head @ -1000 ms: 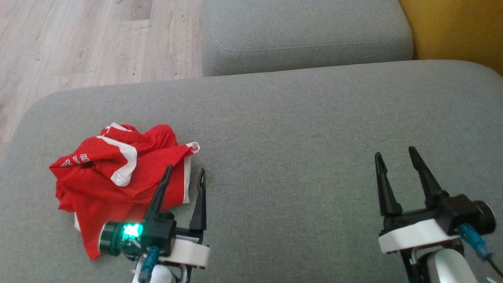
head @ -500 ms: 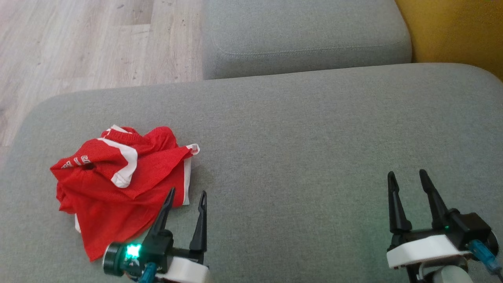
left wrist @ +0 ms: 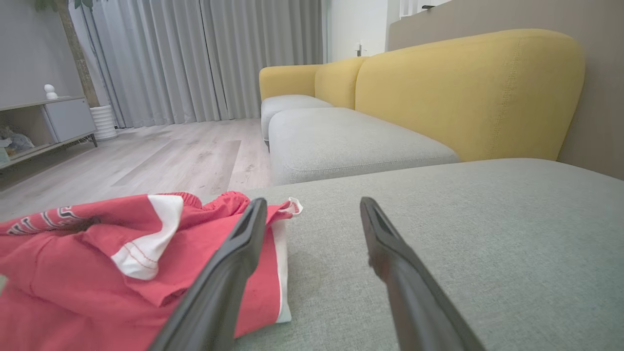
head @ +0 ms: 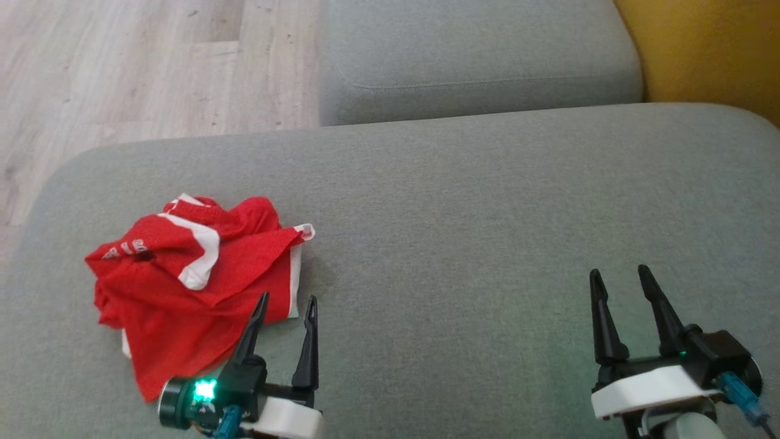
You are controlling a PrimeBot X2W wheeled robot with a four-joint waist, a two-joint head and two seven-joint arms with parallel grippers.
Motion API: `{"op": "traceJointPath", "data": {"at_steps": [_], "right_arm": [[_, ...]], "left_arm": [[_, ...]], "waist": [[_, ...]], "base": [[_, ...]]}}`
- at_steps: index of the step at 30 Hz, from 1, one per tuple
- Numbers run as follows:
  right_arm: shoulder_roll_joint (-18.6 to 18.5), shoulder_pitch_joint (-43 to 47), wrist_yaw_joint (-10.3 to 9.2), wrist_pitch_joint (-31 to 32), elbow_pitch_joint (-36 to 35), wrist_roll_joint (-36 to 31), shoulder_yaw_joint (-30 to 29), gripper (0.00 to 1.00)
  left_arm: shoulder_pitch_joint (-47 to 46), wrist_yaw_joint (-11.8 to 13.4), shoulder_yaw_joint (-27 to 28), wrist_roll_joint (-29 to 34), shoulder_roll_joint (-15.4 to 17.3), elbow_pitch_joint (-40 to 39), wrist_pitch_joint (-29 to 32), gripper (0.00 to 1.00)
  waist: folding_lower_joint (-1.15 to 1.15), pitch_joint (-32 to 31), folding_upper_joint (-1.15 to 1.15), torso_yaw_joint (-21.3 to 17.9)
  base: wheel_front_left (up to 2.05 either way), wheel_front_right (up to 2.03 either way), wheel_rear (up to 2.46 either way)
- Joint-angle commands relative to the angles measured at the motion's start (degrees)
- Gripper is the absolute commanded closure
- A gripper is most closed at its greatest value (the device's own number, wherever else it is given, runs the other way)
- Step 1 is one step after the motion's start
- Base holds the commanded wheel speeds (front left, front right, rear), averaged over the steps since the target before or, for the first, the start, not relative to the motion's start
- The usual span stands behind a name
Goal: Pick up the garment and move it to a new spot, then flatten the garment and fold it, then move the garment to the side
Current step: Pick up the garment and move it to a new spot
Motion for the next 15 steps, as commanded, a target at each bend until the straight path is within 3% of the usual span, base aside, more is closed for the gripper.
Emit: {"op": "traceJointPath", "data": {"at_steps": [1, 15], "right_arm": [[-0.55, -1.76, -0.04, -0.76, -2.12, -0.28, 1.60, 0.00], [-0.55, 0.30, -0.04, -0.76, -2.88, 1.67, 5.70, 0.00]], "left_arm": [[-2.17, 0.07, 2.36, 0.60, -0.04, -1.64, -0.56, 0.00], [-1.21, 0.44, 3.54, 1.64, 1.01, -1.07, -0.56, 0.00]], "waist": [[0.00, -0.20, 0.00, 0.81], [0.00, -2.27, 0.00, 11.65]], "base": [[0.00, 0.00, 0.00], [0.00, 0.00, 0.00]]}}
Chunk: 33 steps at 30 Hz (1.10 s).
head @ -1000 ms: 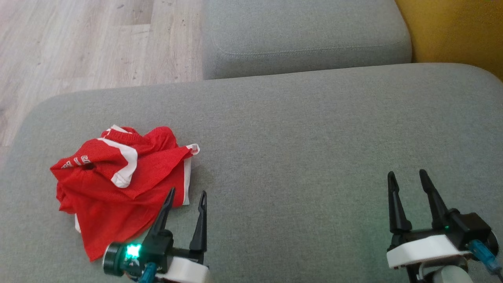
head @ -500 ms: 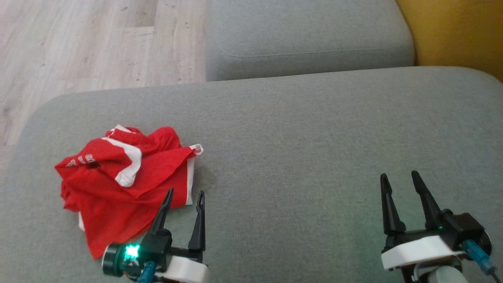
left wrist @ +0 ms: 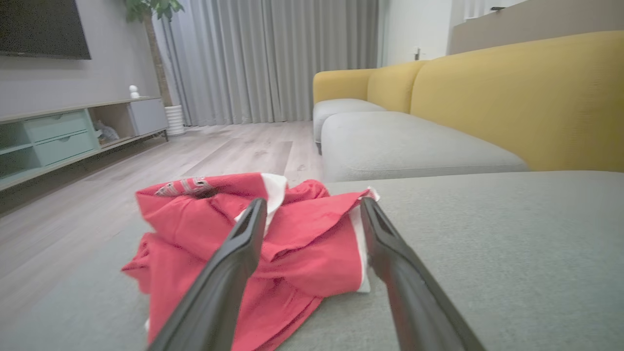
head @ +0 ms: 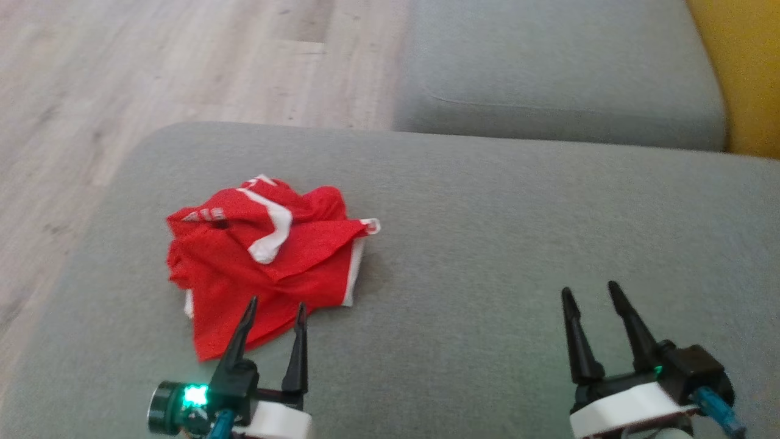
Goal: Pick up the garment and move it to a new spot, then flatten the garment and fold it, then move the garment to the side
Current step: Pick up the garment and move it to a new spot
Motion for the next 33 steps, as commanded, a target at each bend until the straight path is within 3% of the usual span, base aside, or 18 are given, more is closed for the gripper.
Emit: {"op": "traceJointPath", "data": {"at_steps": [1, 11, 23, 29, 33], "right_arm": [[-0.55, -1.55, -0.04, -0.62, -2.14, 0.29, 2.01, 0.00], [-0.55, -1.31, -0.04, -0.62, -2.42, 1.71, 6.69, 0.00], [-0.55, -0.60, -0.04, -0.62, -2.37, 2.24, 8.14, 0.00], [-0.55, -0.63, -0.04, -0.62, -2.52, 2.46, 7.52, 0.00], [-0.55, -1.12, -0.04, -0.62, -2.90, 2.82, 6.33, 0.00]], "left_arm": [[-1.45, 0.35, 2.38, 0.11, 0.71, -1.83, -0.56, 0.00], [0.25, 0.94, 3.82, -0.35, 1.61, -3.38, -0.56, 0.00], [0.75, 0.93, 3.77, -0.30, 2.67, -3.09, -0.56, 0.00], [-2.34, -2.51, 2.08, 0.48, 5.32, -3.48, 1.32, 0.00], [-8.60, -6.50, 0.87, 1.59, 8.78, -4.44, 6.75, 0.00]], "waist": [[0.00, -0.85, 0.00, 2.77], [0.00, -1.60, 0.00, 8.55], [0.00, -2.00, 0.00, 10.54], [0.00, -0.73, 0.00, 9.33], [0.00, 1.34, 0.00, 7.97]], "base": [[0.00, 0.00, 0.00], [0.00, 0.00, 0.00], [0.00, 0.00, 0.00], [0.00, 0.00, 0.00], [0.00, 0.00, 0.00]]}}
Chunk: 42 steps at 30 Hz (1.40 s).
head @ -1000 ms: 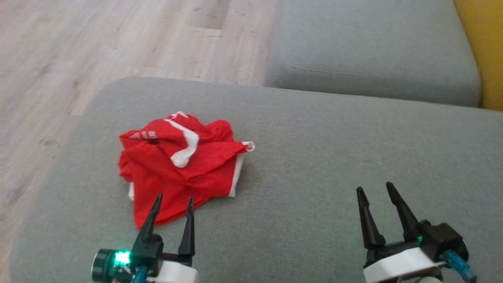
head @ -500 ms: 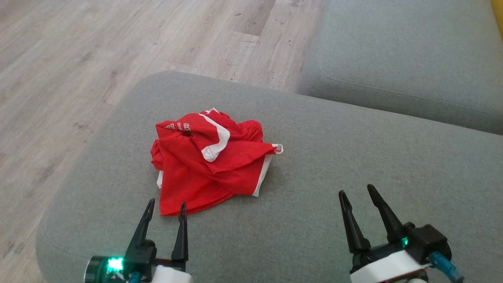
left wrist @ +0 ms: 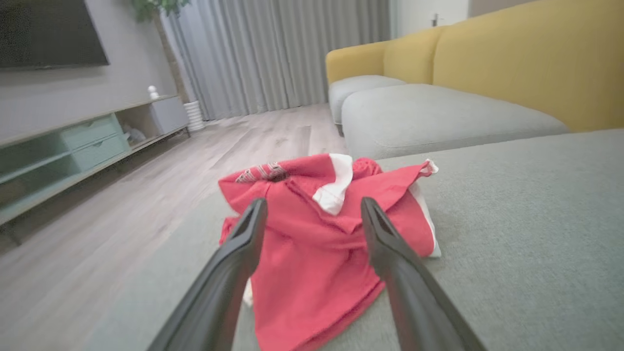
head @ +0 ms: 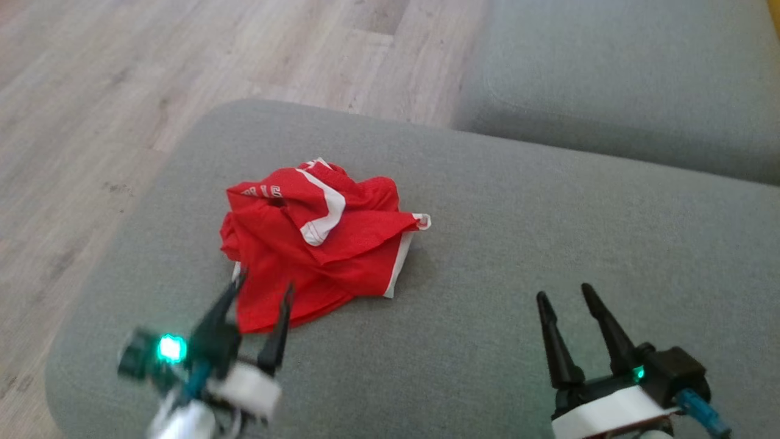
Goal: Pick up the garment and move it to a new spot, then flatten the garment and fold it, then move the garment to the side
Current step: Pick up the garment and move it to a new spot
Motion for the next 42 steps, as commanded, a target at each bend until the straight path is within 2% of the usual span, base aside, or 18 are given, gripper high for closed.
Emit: {"op": "traceJointPath", "data": {"at_steps": [1, 4, 7, 11, 17, 22, 26, 27, 28, 35, 42], "right_arm": [[-0.55, -1.79, -0.04, -0.62, -2.22, 0.62, 0.47, 0.00], [-0.55, -2.78, -0.04, -0.62, -2.51, 0.29, -0.26, 0.00], [-0.55, -4.21, -0.04, -0.62, -2.69, -0.21, -0.82, 0.00], [-0.55, -6.16, -0.04, -0.62, -2.66, -0.09, -1.23, 0.00], [-0.55, -7.73, -0.04, -0.62, -2.71, 0.07, -1.09, 0.00], [-0.55, -8.32, -0.04, -0.62, -2.78, 0.24, -1.25, 0.00], [-0.55, -8.49, -0.04, -0.62, -2.78, 0.33, -1.24, 0.00], [-0.55, -8.51, -0.04, -0.62, -2.73, 0.33, -1.21, 0.00], [-0.55, -8.51, -0.04, -0.62, -2.65, 0.33, -1.17, 0.00], [-0.55, -7.65, -0.04, -0.62, -1.69, 0.87, -1.08, 0.00], [-0.55, -6.59, -0.04, -0.62, -1.14, 1.51, -1.02, 0.00]], "left_arm": [[-7.50, -1.81, 1.30, 0.66, 1.97, -2.14, 2.60, 0.00], [-14.19, -5.74, -0.26, 1.76, 4.14, -1.45, 8.33, 0.00], [-20.56, -8.95, -1.95, 1.52, 4.82, 0.80, 13.67, 0.00], [-27.38, -10.70, -4.48, 1.19, 5.55, 4.29, 17.74, 0.00], [-32.78, -10.90, -6.93, 2.75, 6.94, 9.97, 21.19, 0.00], [-34.01, -8.55, -7.34, 4.57, 7.67, 14.83, 23.95, 0.00], [-34.35, -7.58, -7.92, 5.54, 8.00, 17.06, 24.97, 0.00], [-34.36, -7.46, -7.88, 5.37, 7.89, 17.59, 24.95, 0.87], [-34.33, -7.42, -7.77, 5.04, 7.71, 17.89, 24.60, 1.00], [-34.66, -5.43, -6.11, 3.65, 7.48, 13.80, 19.18, 1.00], [-34.52, -3.07, -4.25, 2.86, 7.81, -1.65, 13.81, 1.00]], "waist": [[0.00, 1.68, 0.00, -1.19], [0.00, 4.36, 0.00, -2.42], [0.00, 6.90, 0.00, -3.85], [0.00, 9.55, 0.00, -6.01], [0.00, 11.82, 0.00, -8.81], [0.00, 12.53, 0.00, -10.26], [0.00, 12.75, 0.00, -10.75], [0.00, 12.74, 0.00, -10.90], [0.00, 12.65, 0.00, -11.01], [0.00, 9.88, 0.00, -11.28], [0.00, 5.46, 0.00, -12.38]], "base": [[0.00, 0.00, 0.00], [0.00, 0.00, 0.00], [0.00, 0.00, 0.00], [0.00, 0.00, 0.00], [0.00, 0.00, 0.00], [0.00, 0.00, 0.00], [0.00, 0.00, 0.00], [0.00, 0.00, 0.00], [0.00, 0.00, 0.00], [0.00, 0.00, 0.00], [0.00, 0.00, 0.00]]}}
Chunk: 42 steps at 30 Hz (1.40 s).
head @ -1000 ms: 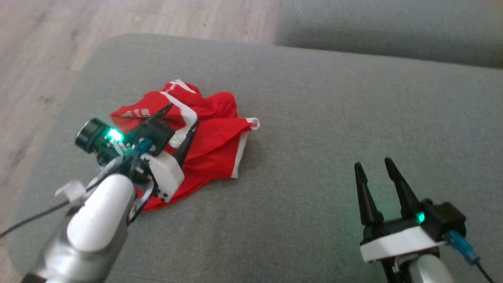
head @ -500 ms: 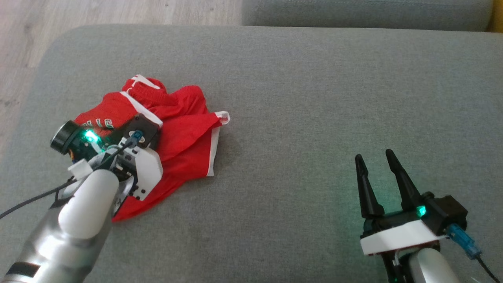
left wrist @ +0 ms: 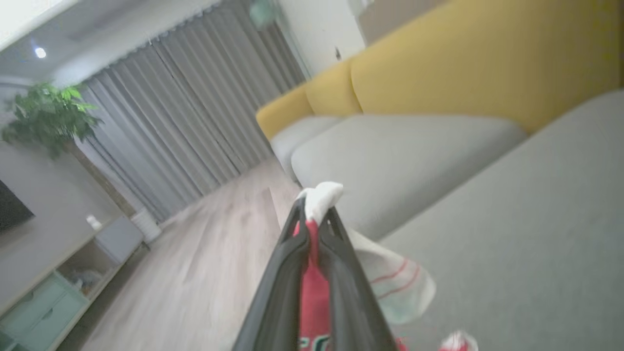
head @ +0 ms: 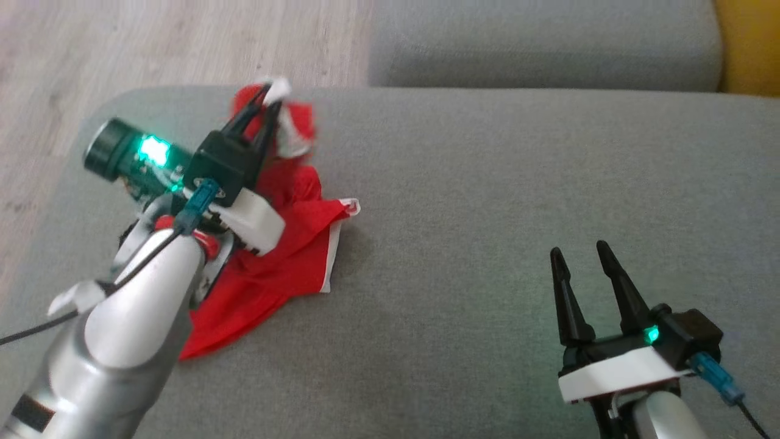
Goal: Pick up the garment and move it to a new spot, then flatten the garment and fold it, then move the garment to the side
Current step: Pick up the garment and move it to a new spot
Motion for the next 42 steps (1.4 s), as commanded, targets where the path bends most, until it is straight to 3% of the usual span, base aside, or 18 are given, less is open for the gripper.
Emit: {"op": "traceJointPath", "data": {"at_steps": [1, 8, 15, 26, 34, 35, 36, 42], "right_arm": [[-0.46, -0.48, -0.04, -0.61, -1.42, 0.64, 1.41, 0.00], [-0.46, 0.34, -0.04, -0.61, -1.06, 1.91, 1.34, 0.00], [-0.46, -0.33, -0.04, -0.61, -1.20, 2.86, 0.62, 0.00], [-0.46, -3.55, -0.04, -0.61, -3.06, 4.80, 2.32, 0.00], [-0.46, -6.04, -0.04, -0.61, -5.35, 7.65, 6.67, 0.00], [-0.46, -6.17, -0.04, -0.61, -5.52, 7.91, 6.92, 0.00], [-0.46, -6.30, -0.04, -0.61, -5.65, 8.13, 7.14, 0.00], [-0.46, -6.45, -0.04, -0.61, -6.27, 8.66, 6.65, 0.00]], "left_arm": [[-3.57, 1.05, 3.26, 0.12, 2.13, -5.89, -0.78, 1.00], [-2.97, 2.80, 3.91, -1.73, 0.53, -21.68, 0.45, 1.00], [-5.04, 3.32, 2.70, -1.22, -0.66, -27.52, 4.09, 1.00], [-9.85, 2.65, 0.53, -0.05, -2.31, -22.40, 7.19, 1.00], [-18.05, 0.95, -0.23, 0.38, -5.29, -9.36, 4.46, 1.00], [-18.90, 0.78, -0.48, 0.41, -5.93, -6.95, 3.74, 0.74], [-19.51, 0.61, -0.92, 0.56, -6.51, -4.35, 3.08, 0.00], [-20.79, -0.28, -2.48, 0.41, -8.81, 6.01, -3.16, 0.00]], "waist": [[0.01, -1.91, 0.00, -1.01], [0.01, -4.11, 0.00, -4.19], [0.01, -4.14, 0.00, -9.36], [0.01, 1.02, 0.00, -23.02], [0.01, 5.98, 0.00, -32.69], [0.01, 6.36, 0.00, -33.30], [0.01, 6.66, 0.00, -33.77], [0.01, 7.65, 0.00, -33.49]], "base": [[0.00, 0.00, 0.00], [0.00, 0.00, 0.00], [0.00, 0.00, 0.00], [0.00, 0.00, 0.00], [0.00, 0.00, 0.00], [0.00, 0.00, 0.00], [0.00, 0.00, 0.00], [0.00, 0.00, 0.00]]}}
